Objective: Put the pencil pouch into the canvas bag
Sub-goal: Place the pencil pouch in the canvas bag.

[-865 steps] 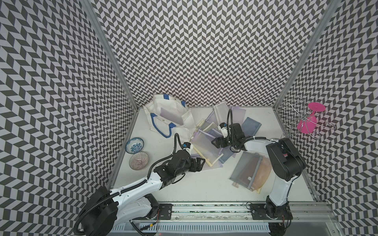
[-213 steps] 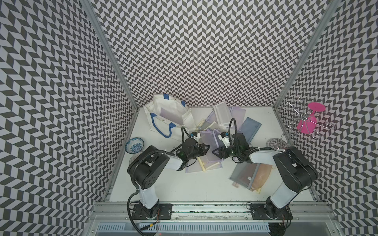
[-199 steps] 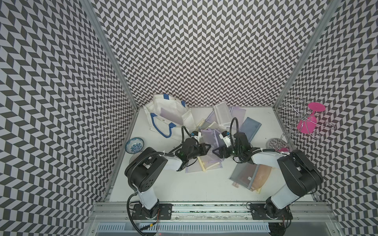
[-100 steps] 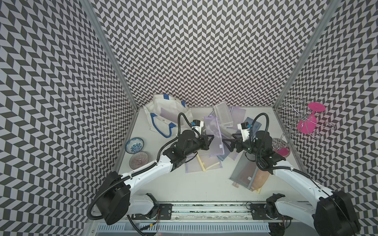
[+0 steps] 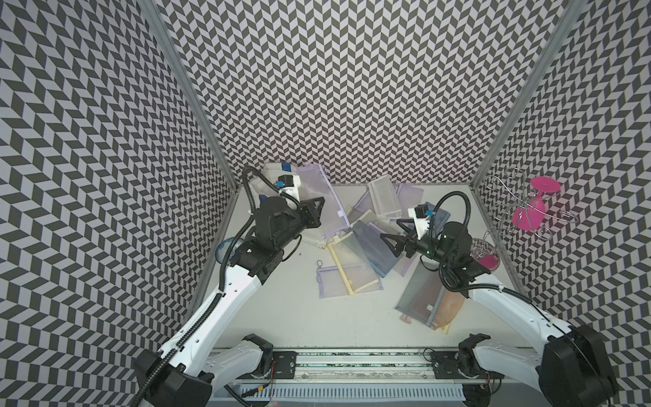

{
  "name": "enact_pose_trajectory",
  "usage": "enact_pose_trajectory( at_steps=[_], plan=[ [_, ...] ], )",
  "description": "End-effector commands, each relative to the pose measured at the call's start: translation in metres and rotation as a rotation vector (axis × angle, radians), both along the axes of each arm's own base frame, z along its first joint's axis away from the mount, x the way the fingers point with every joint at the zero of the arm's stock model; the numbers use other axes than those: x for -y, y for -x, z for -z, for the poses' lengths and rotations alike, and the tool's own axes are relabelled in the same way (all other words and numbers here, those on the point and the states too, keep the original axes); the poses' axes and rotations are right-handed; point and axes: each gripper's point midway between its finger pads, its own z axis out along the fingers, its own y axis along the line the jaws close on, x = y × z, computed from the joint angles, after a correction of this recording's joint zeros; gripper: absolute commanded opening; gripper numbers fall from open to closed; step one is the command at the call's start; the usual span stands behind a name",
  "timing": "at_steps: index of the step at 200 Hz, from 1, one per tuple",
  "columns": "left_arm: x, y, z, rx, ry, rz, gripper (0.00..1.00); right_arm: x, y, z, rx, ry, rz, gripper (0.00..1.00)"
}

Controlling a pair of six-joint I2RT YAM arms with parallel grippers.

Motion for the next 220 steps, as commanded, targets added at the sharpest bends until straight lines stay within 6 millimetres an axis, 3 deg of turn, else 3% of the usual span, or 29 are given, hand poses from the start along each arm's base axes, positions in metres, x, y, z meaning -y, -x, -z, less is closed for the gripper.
enact_pose_trajectory(
  at_steps=[1,37,74,118,162,220],
  plan=[
    [-0.024,0.002,-0.014,-0.003,0.007,-0.026,0.0,-0.005,-0.002,-0.012,0.081,-0.012,0.003,1.0],
    [-0.069,-0.015,-0.015,-0.027,0.056,-0.119,0.0,0.009,-0.013,0.004,0.029,0.032,0.112,1.0],
    [-0.11,-0.035,0.002,-0.091,0.215,-0.239,0.0,0.0,-0.009,0.003,0.011,0.017,0.07,1.0],
    [-0.128,-0.059,0.029,-0.134,0.302,-0.355,0.0,-0.003,-0.007,0.005,0.013,0.02,0.066,1.0],
    [-0.146,-0.097,0.05,-0.169,0.245,-0.47,0.0,-0.005,-0.004,0.005,0.008,0.01,0.048,1.0],
    [-0.145,-0.141,0.077,-0.214,0.202,-0.472,0.0,-0.004,-0.001,0.004,0.013,0.0,0.048,1.0]
  ],
)
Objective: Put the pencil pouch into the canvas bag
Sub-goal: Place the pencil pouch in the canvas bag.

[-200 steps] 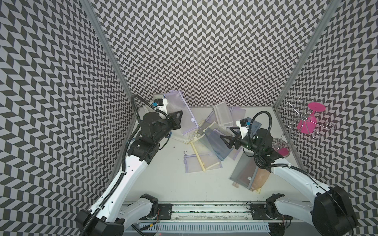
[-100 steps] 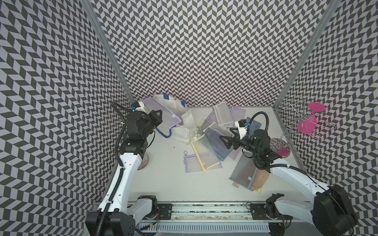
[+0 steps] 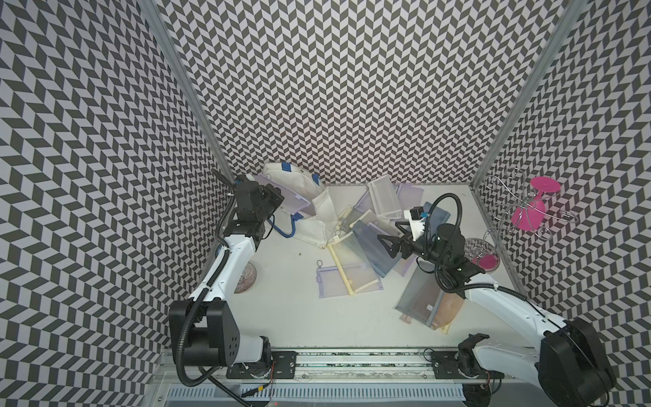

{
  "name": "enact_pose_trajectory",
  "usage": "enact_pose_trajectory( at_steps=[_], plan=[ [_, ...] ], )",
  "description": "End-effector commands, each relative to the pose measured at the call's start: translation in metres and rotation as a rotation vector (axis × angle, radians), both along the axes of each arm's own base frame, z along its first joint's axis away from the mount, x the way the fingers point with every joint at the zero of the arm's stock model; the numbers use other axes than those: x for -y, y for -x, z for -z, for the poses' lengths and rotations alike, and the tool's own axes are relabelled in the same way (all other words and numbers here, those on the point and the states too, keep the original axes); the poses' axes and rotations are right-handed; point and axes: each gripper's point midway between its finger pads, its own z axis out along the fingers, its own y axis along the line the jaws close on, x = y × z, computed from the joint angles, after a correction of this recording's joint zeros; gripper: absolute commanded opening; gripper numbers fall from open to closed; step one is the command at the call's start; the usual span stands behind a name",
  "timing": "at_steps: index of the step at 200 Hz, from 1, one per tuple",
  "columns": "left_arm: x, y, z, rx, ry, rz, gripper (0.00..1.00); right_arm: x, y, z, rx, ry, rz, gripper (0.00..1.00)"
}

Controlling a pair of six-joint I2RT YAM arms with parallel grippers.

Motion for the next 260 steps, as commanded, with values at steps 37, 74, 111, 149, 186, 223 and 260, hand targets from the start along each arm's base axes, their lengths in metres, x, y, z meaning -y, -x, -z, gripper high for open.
enact_pose_trajectory(
  at_steps=[37,74,111,149,186,223,260],
  plan=[
    [0.002,-0.026,-0.005,0.027,-0.049,-0.031,0.0,-0.001,0.0,-0.006,0.031,-0.027,0.001,0.99],
    [0.017,-0.042,0.011,-0.014,-0.113,0.027,0.15,-0.002,-0.002,-0.004,0.021,-0.025,0.003,0.99],
    [0.025,-0.042,0.014,-0.023,-0.163,0.052,0.53,-0.001,-0.002,-0.004,0.025,-0.021,0.012,0.99],
    [0.022,-0.032,0.006,-0.034,-0.24,0.057,0.75,-0.002,-0.002,-0.003,0.019,-0.023,0.006,0.99],
    [0.02,-0.007,-0.015,-0.004,-0.329,0.068,0.76,-0.001,-0.004,0.001,0.01,-0.016,0.01,0.99],
    [0.06,0.047,-0.033,0.029,-0.479,0.202,0.78,-0.01,-0.008,0.02,-0.065,0.003,-0.026,1.0],
    [0.123,0.121,-0.012,0.034,-0.505,0.415,0.79,-0.025,-0.011,0.049,-0.162,0.025,-0.097,0.97]
  ],
)
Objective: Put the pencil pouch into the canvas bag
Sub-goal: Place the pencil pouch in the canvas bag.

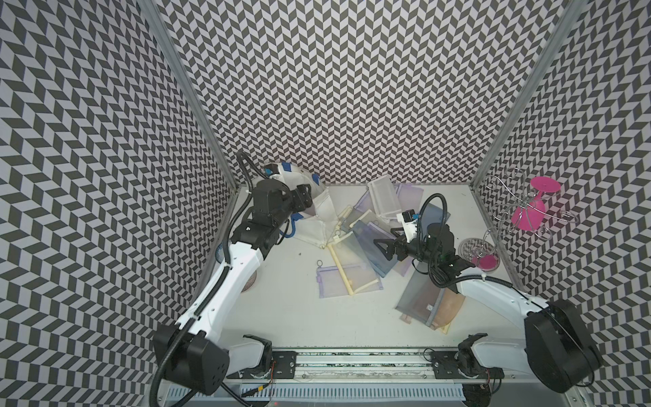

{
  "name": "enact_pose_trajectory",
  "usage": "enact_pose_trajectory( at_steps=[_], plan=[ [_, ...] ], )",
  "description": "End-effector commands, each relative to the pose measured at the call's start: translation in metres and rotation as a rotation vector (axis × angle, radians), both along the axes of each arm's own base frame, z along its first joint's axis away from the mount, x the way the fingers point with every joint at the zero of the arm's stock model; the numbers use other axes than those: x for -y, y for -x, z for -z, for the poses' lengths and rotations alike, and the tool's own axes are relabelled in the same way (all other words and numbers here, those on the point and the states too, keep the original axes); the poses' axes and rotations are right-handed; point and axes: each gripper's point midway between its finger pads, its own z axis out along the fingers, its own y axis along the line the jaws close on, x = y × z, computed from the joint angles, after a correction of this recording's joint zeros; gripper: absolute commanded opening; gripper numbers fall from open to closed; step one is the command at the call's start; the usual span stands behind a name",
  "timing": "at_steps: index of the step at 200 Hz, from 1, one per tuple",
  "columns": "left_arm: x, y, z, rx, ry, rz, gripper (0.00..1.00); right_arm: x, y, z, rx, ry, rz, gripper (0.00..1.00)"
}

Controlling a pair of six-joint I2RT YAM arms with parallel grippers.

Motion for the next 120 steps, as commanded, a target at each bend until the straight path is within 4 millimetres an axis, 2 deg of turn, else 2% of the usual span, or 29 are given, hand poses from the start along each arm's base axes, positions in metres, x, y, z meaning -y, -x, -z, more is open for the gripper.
enact_pose_trajectory(
  at_steps=[1,37,64,96,120],
  plan=[
    [0.022,0.042,0.042,-0.099,-0.096,0.104,0.79,-0.014,-0.001,0.0,-0.014,-0.015,-0.064,0.97],
    [0.078,0.104,0.092,-0.184,0.031,0.342,0.79,-0.031,-0.003,0.029,-0.08,0.032,-0.109,0.95],
    [0.097,0.128,0.147,-0.279,0.126,0.424,0.75,-0.045,-0.003,0.051,-0.138,0.039,-0.165,0.93],
    [0.109,0.135,0.193,-0.371,0.198,0.478,0.69,-0.061,-0.005,0.073,-0.185,0.073,-0.203,0.89],
    [0.103,0.126,0.218,-0.415,0.198,0.431,0.66,-0.067,-0.013,0.09,-0.223,0.097,-0.2,0.88]
  ],
)
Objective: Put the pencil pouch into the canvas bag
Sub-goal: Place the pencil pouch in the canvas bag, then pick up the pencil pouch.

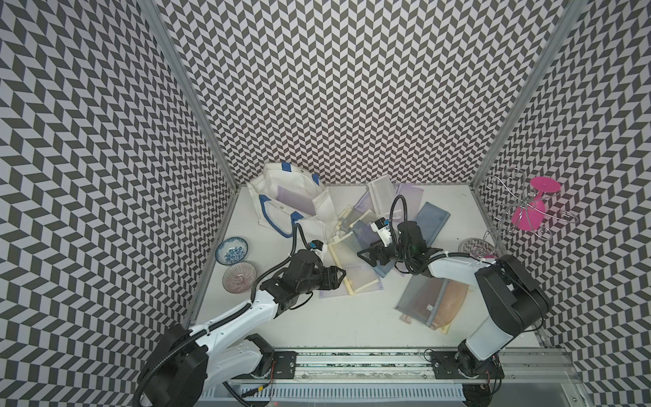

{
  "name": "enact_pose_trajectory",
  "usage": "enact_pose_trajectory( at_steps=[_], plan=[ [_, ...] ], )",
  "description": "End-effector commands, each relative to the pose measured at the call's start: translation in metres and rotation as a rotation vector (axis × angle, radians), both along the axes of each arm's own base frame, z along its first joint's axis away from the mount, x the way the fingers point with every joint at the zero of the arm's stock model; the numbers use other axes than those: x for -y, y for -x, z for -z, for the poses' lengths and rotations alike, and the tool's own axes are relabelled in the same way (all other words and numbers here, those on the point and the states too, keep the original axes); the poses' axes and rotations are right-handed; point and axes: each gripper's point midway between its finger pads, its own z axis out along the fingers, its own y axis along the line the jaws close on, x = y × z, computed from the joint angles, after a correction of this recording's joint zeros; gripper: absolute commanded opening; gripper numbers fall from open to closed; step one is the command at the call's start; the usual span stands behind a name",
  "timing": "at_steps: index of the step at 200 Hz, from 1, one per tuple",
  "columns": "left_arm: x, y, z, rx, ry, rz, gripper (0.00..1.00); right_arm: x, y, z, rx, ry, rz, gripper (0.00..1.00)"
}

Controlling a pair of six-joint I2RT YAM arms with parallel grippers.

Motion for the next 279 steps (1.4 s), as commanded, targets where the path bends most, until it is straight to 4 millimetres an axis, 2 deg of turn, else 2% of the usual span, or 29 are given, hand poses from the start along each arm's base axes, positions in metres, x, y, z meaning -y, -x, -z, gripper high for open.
enact_pose_trajectory(
  at_steps=[1,20,55,70,95,157,204,235,252,279],
  plan=[
    [0.01,-0.017,-0.013,0.036,0.119,-0.018,0.66,-0.011,-0.008,0.005,0.013,0.007,-0.025,0.88],
    [0.004,-0.025,0.002,-0.013,0.176,-0.043,0.62,-0.012,-0.015,0.019,-0.006,0.039,-0.011,0.87],
    [0.009,-0.036,0.024,-0.067,0.19,-0.062,0.6,-0.014,-0.018,0.041,-0.048,0.068,-0.011,0.86],
    [0.01,-0.041,0.035,-0.083,0.174,-0.075,0.59,-0.016,-0.018,0.043,-0.053,0.066,-0.015,0.83],
    [0.018,-0.044,0.051,-0.117,0.16,-0.075,0.58,-0.02,-0.013,0.048,-0.076,0.05,-0.035,0.66],
    [0.042,-0.058,0.069,-0.143,0.131,-0.068,0.56,-0.025,-0.004,0.044,-0.099,-0.003,-0.075,0.58],
    [0.047,-0.062,0.06,-0.114,0.105,-0.074,0.56,-0.023,0.0,0.027,-0.063,-0.022,-0.072,0.26],
    [0.048,-0.058,0.041,-0.069,0.099,-0.064,0.56,-0.017,0.0,0.01,-0.011,-0.021,-0.048,0.06],
    [0.05,-0.053,0.028,-0.032,0.068,-0.043,0.56,-0.014,0.003,-0.008,0.03,-0.049,-0.048,0.0],
    [0.042,-0.043,0.009,0.014,0.056,-0.025,0.61,-0.009,0.016,-0.048,0.116,-0.149,-0.069,0.0]
  ],
)
